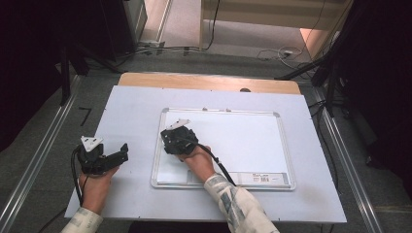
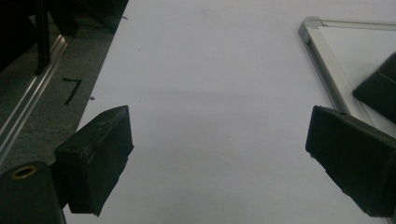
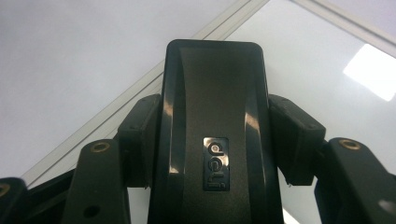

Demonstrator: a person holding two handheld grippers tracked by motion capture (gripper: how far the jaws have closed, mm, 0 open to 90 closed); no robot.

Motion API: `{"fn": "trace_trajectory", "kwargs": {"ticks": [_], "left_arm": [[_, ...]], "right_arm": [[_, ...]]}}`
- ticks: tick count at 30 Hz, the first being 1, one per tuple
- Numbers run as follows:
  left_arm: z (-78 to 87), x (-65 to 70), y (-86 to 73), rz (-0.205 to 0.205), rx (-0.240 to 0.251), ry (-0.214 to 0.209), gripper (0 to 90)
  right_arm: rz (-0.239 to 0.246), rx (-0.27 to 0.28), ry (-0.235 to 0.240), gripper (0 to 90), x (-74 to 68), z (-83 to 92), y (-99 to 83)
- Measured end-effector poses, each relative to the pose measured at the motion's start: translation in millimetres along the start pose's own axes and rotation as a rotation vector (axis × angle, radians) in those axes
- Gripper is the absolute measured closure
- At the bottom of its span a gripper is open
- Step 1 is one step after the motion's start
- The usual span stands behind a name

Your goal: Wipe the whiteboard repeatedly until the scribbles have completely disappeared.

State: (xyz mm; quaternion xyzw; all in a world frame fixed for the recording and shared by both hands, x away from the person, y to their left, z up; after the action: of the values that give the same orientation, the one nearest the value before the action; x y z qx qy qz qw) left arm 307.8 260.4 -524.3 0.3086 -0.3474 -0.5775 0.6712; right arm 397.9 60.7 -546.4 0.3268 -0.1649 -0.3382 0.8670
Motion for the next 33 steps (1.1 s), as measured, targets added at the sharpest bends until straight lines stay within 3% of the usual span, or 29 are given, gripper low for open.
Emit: {"fn": "trace_trajectory", "kwargs": {"ticks": [10, 14, 17, 20, 22, 26, 33], "left_arm": [[1.9, -4.1, -1.9, 0.009, -0.001, 0.004, 7.8], [1.9, -4.6, -2.6, 0.007, -0.004, 0.009, 7.8], [1.1, -4.3, -2.6, 0.009, -0.003, 0.01, 7.8], [0.0, -4.7, -2.7, 0.008, -0.008, 0.012, 7.8], [-1.4, -4.6, -2.9, 0.01, -0.01, 0.013, 7.8], [-0.9, -2.6, -2.6, 0.004, -0.01, 0.013, 7.8], [-0.8, -2.2, -2.9, 0.004, -0.01, 0.013, 7.8]], "right_arm": [[-0.089, -0.014, -0.079, 38.3, 53.5, -6.0, 4.5], [-0.101, -0.017, -0.098, 38.4, 65.5, -1.3, -0.9], [-0.096, -0.018, -0.134, 38.4, 69.5, 3.6, -4.4], [-0.095, 0.012, -0.136, 38.4, 71.0, 12.5, -3.5], [-0.109, 0.044, -0.117, 38.4, 69.6, 23.0, 3.4], [-0.096, 0.058, -0.097, 38.4, 64.2, 37.4, 10.6], [-0.12, 0.058, -0.068, 38.3, 61.5, 44.2, 7.0]]}}
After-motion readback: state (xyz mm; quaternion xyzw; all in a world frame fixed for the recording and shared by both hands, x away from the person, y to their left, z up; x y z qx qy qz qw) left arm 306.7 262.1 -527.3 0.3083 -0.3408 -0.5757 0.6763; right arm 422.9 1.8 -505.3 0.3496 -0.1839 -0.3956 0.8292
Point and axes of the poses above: each handheld gripper's, and its own axes: z roughly backward along the jaws, y roughly out of its top, x roughly to its right, the point moved 8 cm from there along -z, roughly forward along the jaws, and after that the axes turned 1 degree about z, right-handed, at the moved point
